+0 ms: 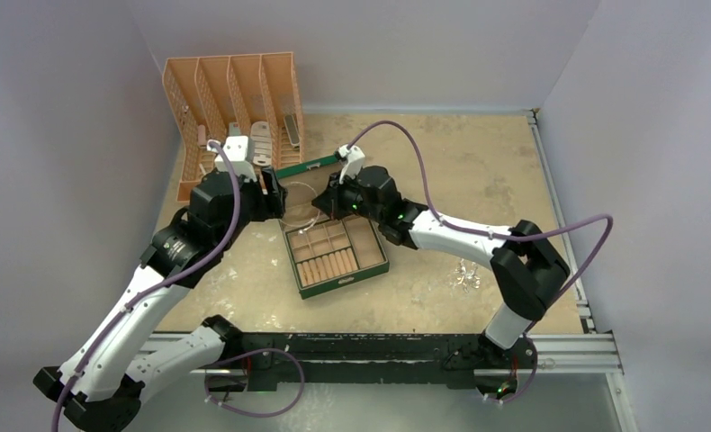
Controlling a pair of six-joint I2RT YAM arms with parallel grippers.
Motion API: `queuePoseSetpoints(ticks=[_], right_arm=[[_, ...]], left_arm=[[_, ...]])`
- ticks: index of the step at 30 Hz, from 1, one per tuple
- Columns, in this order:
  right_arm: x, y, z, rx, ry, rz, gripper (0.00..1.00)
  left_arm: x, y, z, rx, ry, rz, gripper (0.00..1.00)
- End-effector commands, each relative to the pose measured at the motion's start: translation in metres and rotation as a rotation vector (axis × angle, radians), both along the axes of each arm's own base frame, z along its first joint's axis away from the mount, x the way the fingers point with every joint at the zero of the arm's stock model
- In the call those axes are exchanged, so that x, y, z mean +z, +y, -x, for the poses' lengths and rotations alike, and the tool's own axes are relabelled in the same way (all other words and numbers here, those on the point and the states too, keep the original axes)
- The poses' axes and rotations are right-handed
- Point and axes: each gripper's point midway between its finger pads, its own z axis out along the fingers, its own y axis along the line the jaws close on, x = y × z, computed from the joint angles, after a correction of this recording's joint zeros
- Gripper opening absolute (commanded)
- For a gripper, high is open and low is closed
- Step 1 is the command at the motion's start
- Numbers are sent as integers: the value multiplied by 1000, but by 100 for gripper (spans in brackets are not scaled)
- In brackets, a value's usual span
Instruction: Organize the mixed jewelry
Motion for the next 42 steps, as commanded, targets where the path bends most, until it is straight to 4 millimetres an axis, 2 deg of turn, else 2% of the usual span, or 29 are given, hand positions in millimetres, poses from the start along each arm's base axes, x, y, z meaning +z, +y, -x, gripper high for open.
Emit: queuePoseSetpoints(ticks=[1,11,16,28,35,42], right_arm=[[50,9,-29,-109,-77,-132,0],[23,5,-41,-193,-23,-88,0],[19,0,-49,-252,-10,-88,0],[13,-2,-51,-277,2,-93,0],[-7,-3,-52,-311,77,-71,0],[-12,-4,-54,-327,89,-54,1]], left_arm=[[-5,6,-3,48,8,4,63],[-10,3,-5,41,18,1,63],[-13,1,-5,37,28,1,63],[-15,1,-4,33,32,4,63],[-16,1,-3,31,34,5,63],[-17,0,-2,26,40,11,63]])
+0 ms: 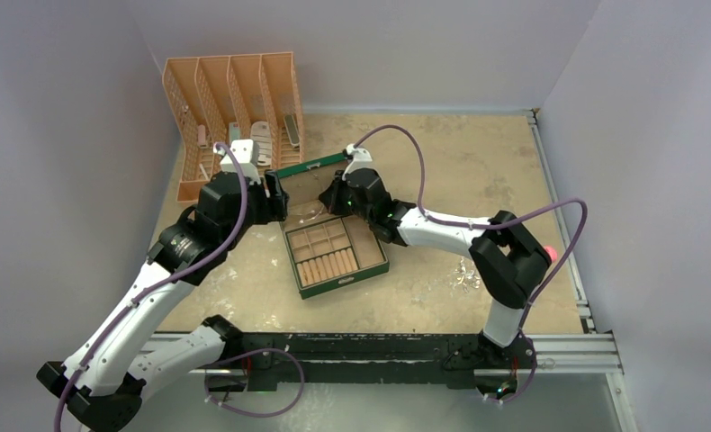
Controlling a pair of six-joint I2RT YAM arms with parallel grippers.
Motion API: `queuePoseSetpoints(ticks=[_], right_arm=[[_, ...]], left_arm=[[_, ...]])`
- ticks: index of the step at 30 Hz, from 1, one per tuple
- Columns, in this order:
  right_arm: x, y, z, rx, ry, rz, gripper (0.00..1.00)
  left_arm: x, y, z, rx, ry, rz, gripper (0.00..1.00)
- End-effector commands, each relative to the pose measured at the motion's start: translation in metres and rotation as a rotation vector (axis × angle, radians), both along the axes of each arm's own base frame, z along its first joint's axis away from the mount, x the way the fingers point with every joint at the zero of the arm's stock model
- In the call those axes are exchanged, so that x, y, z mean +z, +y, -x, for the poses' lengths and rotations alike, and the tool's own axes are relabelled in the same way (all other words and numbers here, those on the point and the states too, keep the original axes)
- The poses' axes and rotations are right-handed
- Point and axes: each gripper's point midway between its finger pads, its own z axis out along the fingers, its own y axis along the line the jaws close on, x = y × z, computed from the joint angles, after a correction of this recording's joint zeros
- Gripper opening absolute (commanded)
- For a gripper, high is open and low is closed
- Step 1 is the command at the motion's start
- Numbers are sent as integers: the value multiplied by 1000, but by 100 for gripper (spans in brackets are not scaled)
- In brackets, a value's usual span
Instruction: Organize the mixed jewelry
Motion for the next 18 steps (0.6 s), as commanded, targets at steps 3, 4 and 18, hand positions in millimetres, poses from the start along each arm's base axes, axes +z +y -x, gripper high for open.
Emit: queuePoseSetpoints(ticks=[3,4,18], right_arm=[[27,1,-13,-56,-35,-42,1],[28,1,-13,-57,-37,-44,2],[35,11,-13,-15,-62,-75,7]], left_arm=[[6,-2,-1,2,-24,35,63],[6,-2,-1,3,-23,35,63],[6,-2,0,-2,-23,39,63]])
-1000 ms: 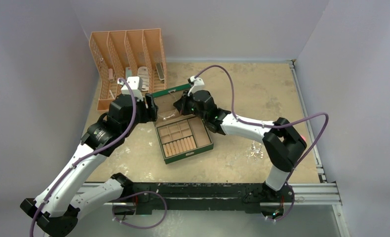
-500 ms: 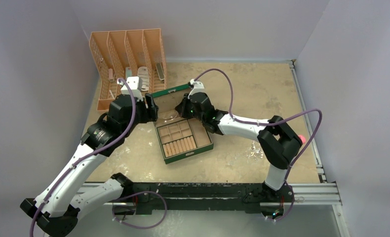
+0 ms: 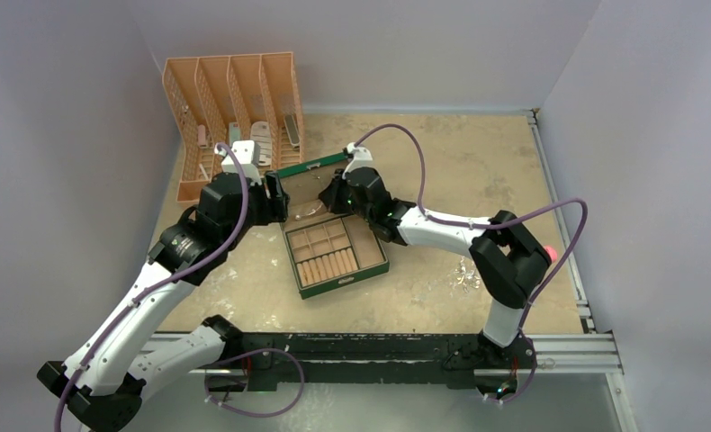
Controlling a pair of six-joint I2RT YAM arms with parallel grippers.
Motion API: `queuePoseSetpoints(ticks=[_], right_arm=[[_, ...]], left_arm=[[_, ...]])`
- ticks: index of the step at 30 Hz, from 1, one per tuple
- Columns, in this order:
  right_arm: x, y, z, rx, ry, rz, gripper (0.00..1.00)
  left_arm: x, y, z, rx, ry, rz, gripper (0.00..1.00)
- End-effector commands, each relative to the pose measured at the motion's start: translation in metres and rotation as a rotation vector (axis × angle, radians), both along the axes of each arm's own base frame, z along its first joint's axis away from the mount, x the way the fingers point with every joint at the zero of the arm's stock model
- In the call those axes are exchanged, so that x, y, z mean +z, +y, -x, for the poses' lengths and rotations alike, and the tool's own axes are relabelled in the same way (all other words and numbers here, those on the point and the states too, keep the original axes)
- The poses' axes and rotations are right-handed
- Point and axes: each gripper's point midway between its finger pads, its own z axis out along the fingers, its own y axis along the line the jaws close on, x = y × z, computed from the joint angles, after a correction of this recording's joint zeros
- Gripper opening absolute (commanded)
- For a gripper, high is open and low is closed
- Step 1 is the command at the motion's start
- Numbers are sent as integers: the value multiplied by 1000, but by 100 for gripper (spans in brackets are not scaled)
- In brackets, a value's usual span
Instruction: Organize the mixed jewelry
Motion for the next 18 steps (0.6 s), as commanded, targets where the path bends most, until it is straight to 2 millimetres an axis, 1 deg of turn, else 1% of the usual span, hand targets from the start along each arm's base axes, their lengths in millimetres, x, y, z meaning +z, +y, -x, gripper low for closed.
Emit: queuePoseSetpoints(ticks=[1,3,6,8,14,15,18], right_arm=[[34,12,-12,-5,-68,-72,9],[32,11,-13,-16,-61,-67,14],[23,8,-7,-12,-17,-63,26],[22,5,-4,-22,-1,-75,33],[38,-11,5,-77,22,-128,52],[45,-15,6,-93,27,-152,54],[53,-29,12,-154,65,-221,57]], left_arm=[[10,-1,-1,6,-34,36,63],[11,0,0,6,-35,37,63],[12,-1,0,1,-37,40,63],[13,-2,0,-7,-38,43,63],[15,-13,0,-56,-32,63,63],[16,-15,0,-65,-33,67,63],[15,-21,-1,-93,-33,75,63]])
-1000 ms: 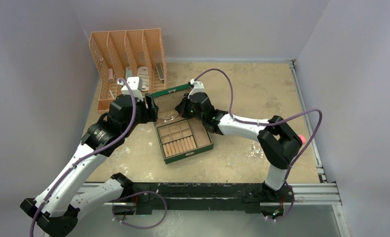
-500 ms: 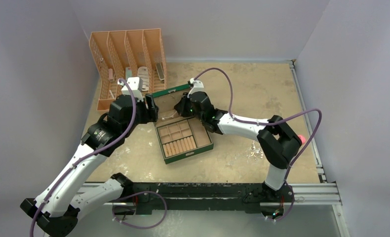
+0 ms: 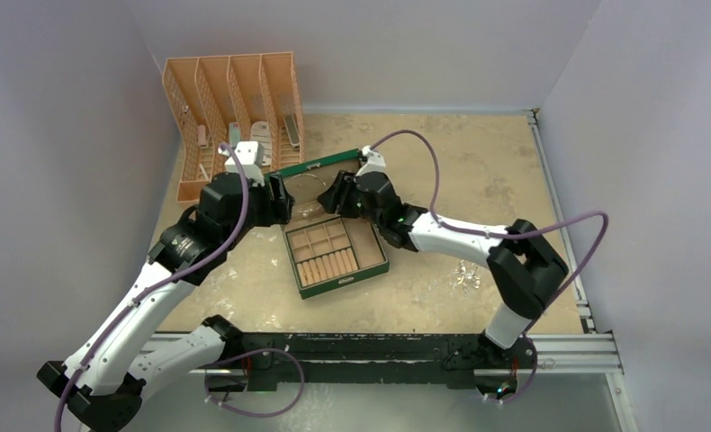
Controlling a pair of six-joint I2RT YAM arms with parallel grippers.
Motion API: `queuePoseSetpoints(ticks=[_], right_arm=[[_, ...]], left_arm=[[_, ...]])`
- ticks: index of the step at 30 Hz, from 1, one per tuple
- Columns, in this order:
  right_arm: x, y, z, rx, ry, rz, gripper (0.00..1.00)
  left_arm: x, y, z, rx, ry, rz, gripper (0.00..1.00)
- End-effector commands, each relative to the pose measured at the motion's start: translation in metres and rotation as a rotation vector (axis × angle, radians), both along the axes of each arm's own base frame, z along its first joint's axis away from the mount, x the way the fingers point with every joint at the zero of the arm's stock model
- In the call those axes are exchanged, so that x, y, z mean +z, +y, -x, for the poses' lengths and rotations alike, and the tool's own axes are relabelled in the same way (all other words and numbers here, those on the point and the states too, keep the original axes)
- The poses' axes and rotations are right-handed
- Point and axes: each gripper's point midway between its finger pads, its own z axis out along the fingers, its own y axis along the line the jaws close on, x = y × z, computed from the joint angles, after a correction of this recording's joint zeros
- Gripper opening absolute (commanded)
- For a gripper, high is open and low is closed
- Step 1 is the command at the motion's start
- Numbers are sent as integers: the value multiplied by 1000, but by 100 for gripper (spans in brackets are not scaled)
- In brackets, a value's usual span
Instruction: Organize the mixed jewelry
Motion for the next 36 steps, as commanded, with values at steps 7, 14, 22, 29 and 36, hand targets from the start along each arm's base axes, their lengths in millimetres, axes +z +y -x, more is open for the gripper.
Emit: queuePoseSetpoints(ticks=[7,14,22,29,36], right_arm=[[38,-42,2,-289,124,-216,56],[1,-37,-5,-424,321,-234,43],[3,-21,-24,-447,324,-304,53],[-8,-14,-35,-488,373,-299,53],[-31,-11,-39,-545,457,-246,47]], left_arm=[[14,-23,-6,-88,-33,64,63],[10,-31,-8,-137,-30,44,63],[5,-36,-9,-165,-26,36,63],[2,-37,-10,-170,-21,32,63],[-1,-40,-10,-183,-13,35,63]])
